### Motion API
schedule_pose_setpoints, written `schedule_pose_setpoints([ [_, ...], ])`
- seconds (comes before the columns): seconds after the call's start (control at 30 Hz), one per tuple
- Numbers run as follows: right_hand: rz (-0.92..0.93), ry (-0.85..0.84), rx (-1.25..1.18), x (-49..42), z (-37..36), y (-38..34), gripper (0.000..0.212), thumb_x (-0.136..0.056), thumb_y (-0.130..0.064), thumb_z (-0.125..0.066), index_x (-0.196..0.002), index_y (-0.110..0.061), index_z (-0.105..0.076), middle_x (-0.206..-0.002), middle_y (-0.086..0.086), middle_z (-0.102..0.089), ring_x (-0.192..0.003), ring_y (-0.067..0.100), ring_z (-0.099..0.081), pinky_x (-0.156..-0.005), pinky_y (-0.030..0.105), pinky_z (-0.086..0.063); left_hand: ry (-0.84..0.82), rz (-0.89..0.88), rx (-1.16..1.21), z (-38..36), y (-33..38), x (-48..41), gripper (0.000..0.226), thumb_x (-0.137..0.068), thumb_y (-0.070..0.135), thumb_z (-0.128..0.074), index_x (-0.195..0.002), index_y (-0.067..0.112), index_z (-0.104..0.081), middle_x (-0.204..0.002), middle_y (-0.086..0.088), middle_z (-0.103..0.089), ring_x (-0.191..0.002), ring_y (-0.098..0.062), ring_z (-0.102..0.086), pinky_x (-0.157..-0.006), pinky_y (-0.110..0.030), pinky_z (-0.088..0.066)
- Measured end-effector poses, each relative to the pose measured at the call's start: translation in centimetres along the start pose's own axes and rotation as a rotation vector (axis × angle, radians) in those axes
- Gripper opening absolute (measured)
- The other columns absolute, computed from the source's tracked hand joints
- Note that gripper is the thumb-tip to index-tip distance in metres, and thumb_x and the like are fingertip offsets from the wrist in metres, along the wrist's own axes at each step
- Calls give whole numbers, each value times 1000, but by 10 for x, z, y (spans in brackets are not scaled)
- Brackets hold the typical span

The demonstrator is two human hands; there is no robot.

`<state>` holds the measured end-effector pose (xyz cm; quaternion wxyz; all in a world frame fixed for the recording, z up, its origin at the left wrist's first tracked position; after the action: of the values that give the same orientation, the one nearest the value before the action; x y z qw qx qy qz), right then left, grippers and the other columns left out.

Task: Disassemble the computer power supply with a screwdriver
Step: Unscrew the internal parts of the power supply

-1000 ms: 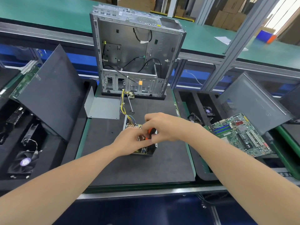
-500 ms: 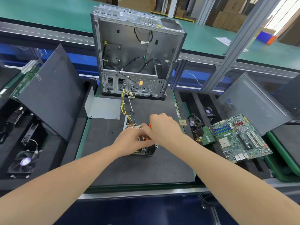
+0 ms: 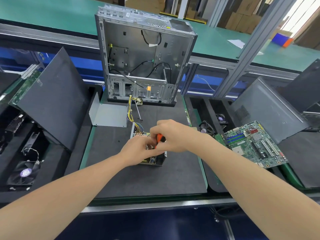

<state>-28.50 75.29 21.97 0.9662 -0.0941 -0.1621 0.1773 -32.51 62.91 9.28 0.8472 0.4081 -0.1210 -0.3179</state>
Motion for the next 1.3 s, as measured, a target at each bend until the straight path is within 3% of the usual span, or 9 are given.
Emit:
schedule_pose_setpoints([
  [0.17, -357, 321, 396, 3, -3, -7, 49, -98, -63, -42, -86, -16, -47, -63, 0, -38, -59, 29, -45, -52, 31, -31, 14, -10, 25, 1, 5, 1, 31, -78, 78, -56, -73, 48, -61, -77, 19, -68, -69, -9, -56, -65, -31, -46],
  [0.27, -467, 332, 284, -2, -9, -7, 54, -102, -63, -39, -78, -15, -44, -64, 1, -33, -63, 29, -44, -57, 33, -36, 13, -43, 13, 2, 8, 2, 21, -82, 75, -60, -71, 57, -57, -77, 30, -65, -70, -4, -56, -63, -27, -43],
  [0.43, -412, 196, 26, -11, -10, 1, 35, -97, -44, -58, -82, -14, -47, -74, 2, -43, -71, 32, -51, -53, 29, -32, 6, -12, -56, 0, 3, -1, 31, -87, 70, -65, -90, 39, -72, -88, 14, -71, -79, -7, -62, -74, -37, -53],
  [0.6, -204, 78, -50, -10, -3, 2, 17, -81, -27, -69, -95, -21, -62, -86, 1, -61, -80, 31, -61, -58, 34, -50, 4, -23, -48, 3, 5, 3, 15, -86, 72, -61, -78, 60, -55, -81, 22, -65, -82, 2, -58, -69, -27, -47],
  [0.7, -69, -11, -8, -9, 3, 7, 21, -77, -19, -72, -98, -22, -66, -85, -6, -52, -81, 23, -55, -68, 40, -53, -2, -10, -52, 3, 7, 3, 24, -82, 78, -53, -84, 55, -60, -87, 30, -67, -86, 0, -60, -74, -28, -50],
  [0.87, 78, -73, 33, -3, 5, 8, 19, -78, -20, -72, -95, -25, -66, -92, -6, -47, -79, 8, -50, -69, 36, -50, -9, 7, -45, 2, 6, 0, 36, -78, 84, -51, -80, 50, -65, -87, 10, -74, -82, -9, -64, -75, -36, -54],
  [0.97, 13, 60, 62, 1, 1, 2, 15, -83, -34, -64, -95, -24, -62, -86, -5, -51, -81, 18, -57, -64, 35, -48, -15, 13, -65, 1, 4, 0, 40, -78, 83, -50, -81, 45, -64, -86, 7, -72, -79, -12, -61, -74, -38, -53],
  [1.1, -367, 348, 335, 1, -12, -6, 51, -98, -65, -40, -86, -16, -44, -62, 0, -34, -57, 28, -42, -50, 32, -26, -43, 30, -59, 0, 6, -1, 52, -77, 82, -50, -90, 37, -72, -89, 11, -72, -77, -8, -61, -72, -35, -54],
  [1.3, -273, 227, 18, -2, -11, 0, 12, -90, -28, -59, -98, -19, -55, -82, 3, -56, -77, 35, -60, -56, 33, -44, -60, -24, -28, 4, 11, 4, 7, -81, 68, -62, -83, 68, -55, -87, 20, -69, -83, -2, -61, -76, -37, -53],
])
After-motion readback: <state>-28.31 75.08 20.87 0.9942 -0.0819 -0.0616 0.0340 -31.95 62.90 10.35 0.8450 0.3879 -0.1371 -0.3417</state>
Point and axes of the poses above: each hand's wrist, its own x-axis away from the middle knuckle, its own z-axis out of the back of the hand, y = z × x, the point moved 4 cm from there along -x, towards the middle knuckle
